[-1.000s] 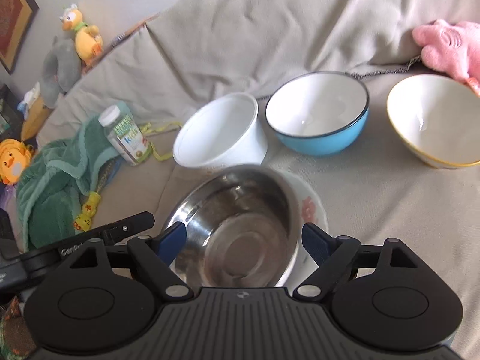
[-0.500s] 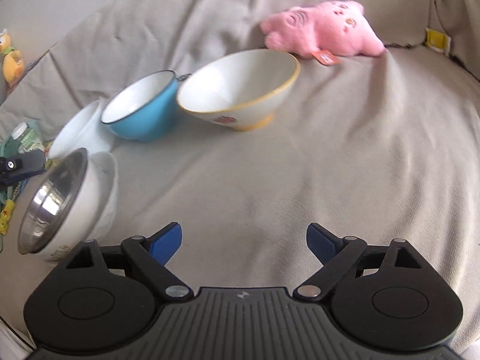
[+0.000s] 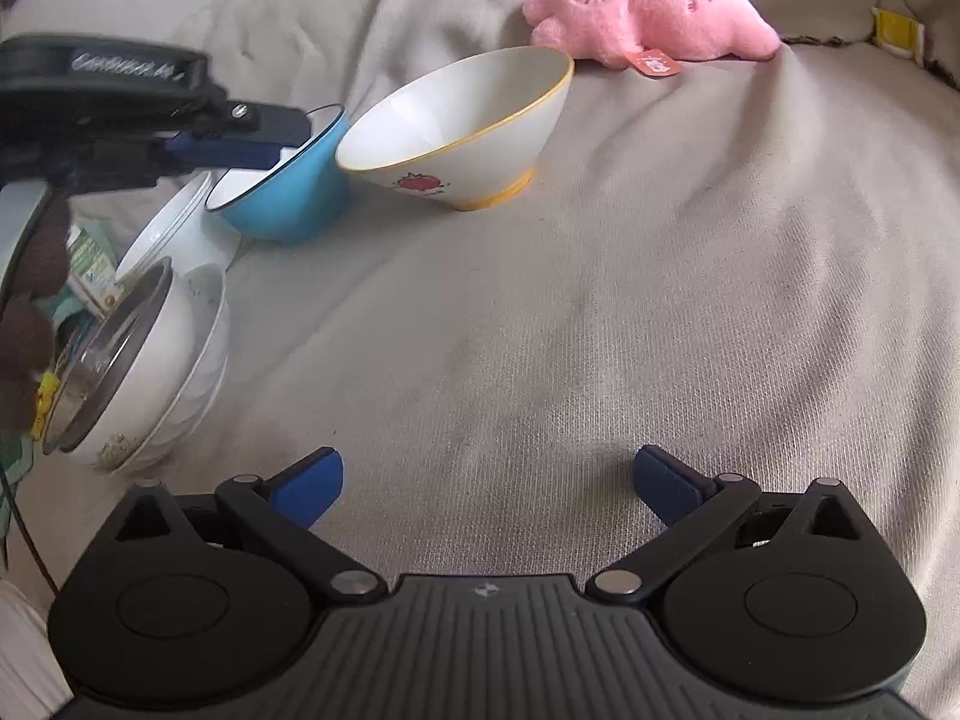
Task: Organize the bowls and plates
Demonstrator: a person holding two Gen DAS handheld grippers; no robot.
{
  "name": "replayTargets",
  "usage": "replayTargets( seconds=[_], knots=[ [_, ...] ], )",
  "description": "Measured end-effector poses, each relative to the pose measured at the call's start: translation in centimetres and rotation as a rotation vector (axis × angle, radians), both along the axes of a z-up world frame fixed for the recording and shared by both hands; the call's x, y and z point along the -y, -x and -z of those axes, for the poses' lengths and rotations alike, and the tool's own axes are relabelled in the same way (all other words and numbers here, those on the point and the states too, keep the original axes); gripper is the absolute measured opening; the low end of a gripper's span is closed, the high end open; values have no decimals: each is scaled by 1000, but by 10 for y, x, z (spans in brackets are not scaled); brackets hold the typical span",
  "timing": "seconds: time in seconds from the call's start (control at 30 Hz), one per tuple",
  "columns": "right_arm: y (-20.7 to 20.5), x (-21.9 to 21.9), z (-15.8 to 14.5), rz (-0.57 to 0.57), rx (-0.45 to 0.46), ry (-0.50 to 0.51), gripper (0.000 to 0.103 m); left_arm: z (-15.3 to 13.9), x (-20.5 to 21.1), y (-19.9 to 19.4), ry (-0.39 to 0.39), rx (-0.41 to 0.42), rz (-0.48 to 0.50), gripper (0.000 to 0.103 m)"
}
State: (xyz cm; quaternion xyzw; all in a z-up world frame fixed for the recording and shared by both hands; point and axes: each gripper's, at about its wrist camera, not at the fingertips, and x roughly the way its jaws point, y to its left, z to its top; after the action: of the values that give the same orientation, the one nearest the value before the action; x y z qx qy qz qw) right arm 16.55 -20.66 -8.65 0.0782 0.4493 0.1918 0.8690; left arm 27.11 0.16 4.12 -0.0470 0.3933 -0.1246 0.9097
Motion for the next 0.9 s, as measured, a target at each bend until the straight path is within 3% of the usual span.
replayTargets(
  seconds=[0.17, 0.33, 0.37, 0.47, 0.57, 0.6, 0.7, 0.77, 0.9],
  knots=[
    [-11, 5, -15, 65, 90, -48, 95, -6, -7, -46, -17, 61, -36, 28],
    [-62, 9, -47, 201, 157, -109, 95, -5, 9, -100, -135, 57, 29, 28],
    [-73, 7, -50, 223, 158, -119, 92, -2, 13, -110, -158, 41, 37, 28],
    [-106, -2, -48, 260, 149, -153, 66, 14, 22, -139, -187, -59, 27, 28],
    [-119, -6, -35, 260, 137, -152, 64, 25, 23, -154, -151, -108, 28, 30],
    [-120, -8, -30, 242, 131, -159, 58, 27, 24, -156, -150, -107, 38, 31],
    [-124, -8, -22, 187, 90, -230, 42, 37, 33, -159, -174, -125, 77, 42],
    [-126, -5, -20, 186, 70, -258, 39, 41, 41, -158, -208, -135, 87, 48],
    [-127, 1, -19, 184, 39, -297, 34, 41, 46, -159, -247, -160, 85, 51]
  ],
)
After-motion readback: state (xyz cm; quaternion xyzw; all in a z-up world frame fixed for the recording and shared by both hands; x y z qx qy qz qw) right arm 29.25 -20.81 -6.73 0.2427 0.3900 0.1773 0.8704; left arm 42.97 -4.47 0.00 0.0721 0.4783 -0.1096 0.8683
